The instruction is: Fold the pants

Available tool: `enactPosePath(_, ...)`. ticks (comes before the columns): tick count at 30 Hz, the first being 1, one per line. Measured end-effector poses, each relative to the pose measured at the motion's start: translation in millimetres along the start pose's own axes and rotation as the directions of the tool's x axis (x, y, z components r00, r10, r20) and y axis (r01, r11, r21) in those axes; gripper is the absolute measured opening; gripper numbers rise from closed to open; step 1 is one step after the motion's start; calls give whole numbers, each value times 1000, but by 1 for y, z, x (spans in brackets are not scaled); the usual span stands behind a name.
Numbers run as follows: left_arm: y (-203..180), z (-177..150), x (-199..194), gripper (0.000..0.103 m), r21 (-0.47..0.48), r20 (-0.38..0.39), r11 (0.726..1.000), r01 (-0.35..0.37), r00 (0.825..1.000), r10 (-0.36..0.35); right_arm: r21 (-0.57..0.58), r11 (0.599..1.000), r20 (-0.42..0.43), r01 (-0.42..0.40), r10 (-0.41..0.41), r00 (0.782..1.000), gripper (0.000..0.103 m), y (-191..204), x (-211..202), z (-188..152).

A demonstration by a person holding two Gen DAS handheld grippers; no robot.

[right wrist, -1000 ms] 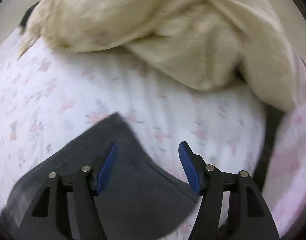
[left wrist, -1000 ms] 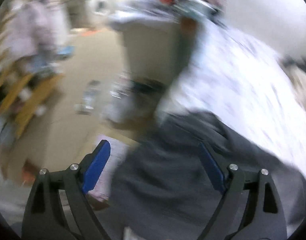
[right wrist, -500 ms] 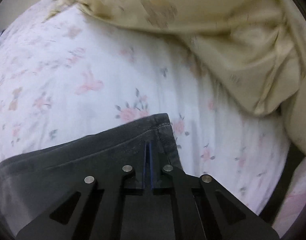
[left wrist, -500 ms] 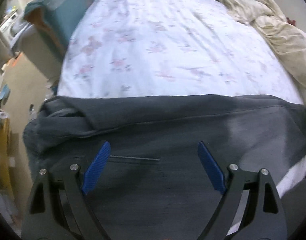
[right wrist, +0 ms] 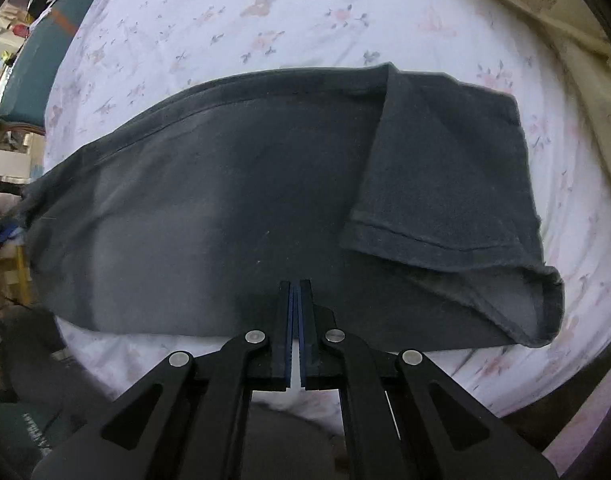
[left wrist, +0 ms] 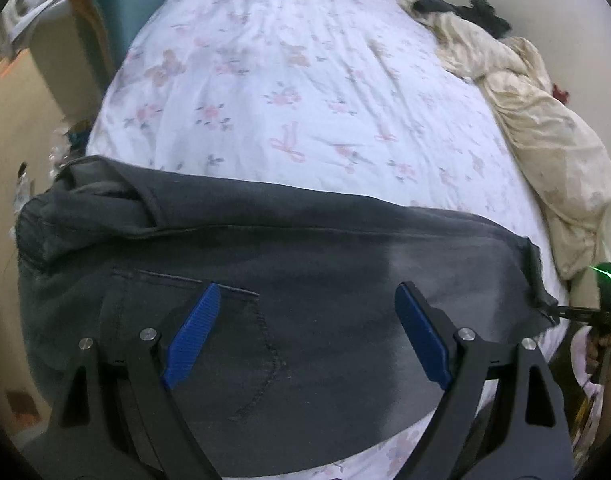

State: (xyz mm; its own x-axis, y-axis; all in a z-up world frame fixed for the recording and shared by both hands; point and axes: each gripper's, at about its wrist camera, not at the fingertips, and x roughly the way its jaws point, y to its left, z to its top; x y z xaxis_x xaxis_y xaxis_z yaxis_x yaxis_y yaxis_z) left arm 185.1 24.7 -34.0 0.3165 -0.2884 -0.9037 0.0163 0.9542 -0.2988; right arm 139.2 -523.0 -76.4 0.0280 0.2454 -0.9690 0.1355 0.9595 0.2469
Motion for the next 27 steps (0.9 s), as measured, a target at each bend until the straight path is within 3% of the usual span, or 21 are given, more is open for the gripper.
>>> enactPosePath(1,3,1,1,87,-13,-3,1000,-6,1000,6,33,999,27,-31,30,999,17,-10,-11,7)
enactPosePath(2,5,2,2,87,-23,-4,1000,-8,1000,8,56,997,55,-58,55,997,34,-17,-20,12)
enactPosePath(3,7,2,3,87,-32,-6,999,-11,1000,11,74,996,94,-45,38,995,59,-26,-28,20)
enactPosePath(5,9,1,7,87,-38,-9,999,-27,1000,26,147,984,190,97,-124,974,66,-50,-42,40)
enactPosePath(7,10,0,14,87,-31,-19,998,-48,999,47,245,956,215,164,-218,952,66,-80,-34,60)
enactPosePath(10,8,-4,24,87,15,-20,995,-101,995,102,348,901,162,260,-331,930,66,-126,3,86)
enactPosePath(12,9,-5,30,87,41,-14,986,-164,986,165,352,893,117,280,-339,933,66,-143,30,97)
enactPosePath(13,11,-4,32,87,43,-14,983,-180,983,181,337,906,111,255,-307,945,61,-146,40,99)
enactPosePath(14,14,-4,35,87,39,-17,979,-200,980,200,302,922,123,243,-290,949,46,-144,45,102)
enactPosePath(15,16,-3,38,87,31,-23,977,-209,977,210,270,931,142,247,-292,946,25,-139,44,103)
enactPosePath(16,18,-2,41,87,19,-33,978,-210,977,210,227,942,163,248,-287,944,16,-135,41,105)
enactPosePath(19,16,2,46,87,20,-45,981,-193,980,193,205,946,293,251,-304,906,11,-131,14,111)
enactPosePath(22,10,2,48,87,72,-15,971,-229,973,231,183,938,369,294,-343,864,9,-121,2,131)
enactPosePath(23,10,1,49,87,81,-13,967,-241,970,243,182,933,361,311,-358,861,9,-120,9,135)
enactPosePath(27,18,-1,52,87,41,-49,971,-234,971,236,222,918,230,329,-378,897,14,-133,39,159)
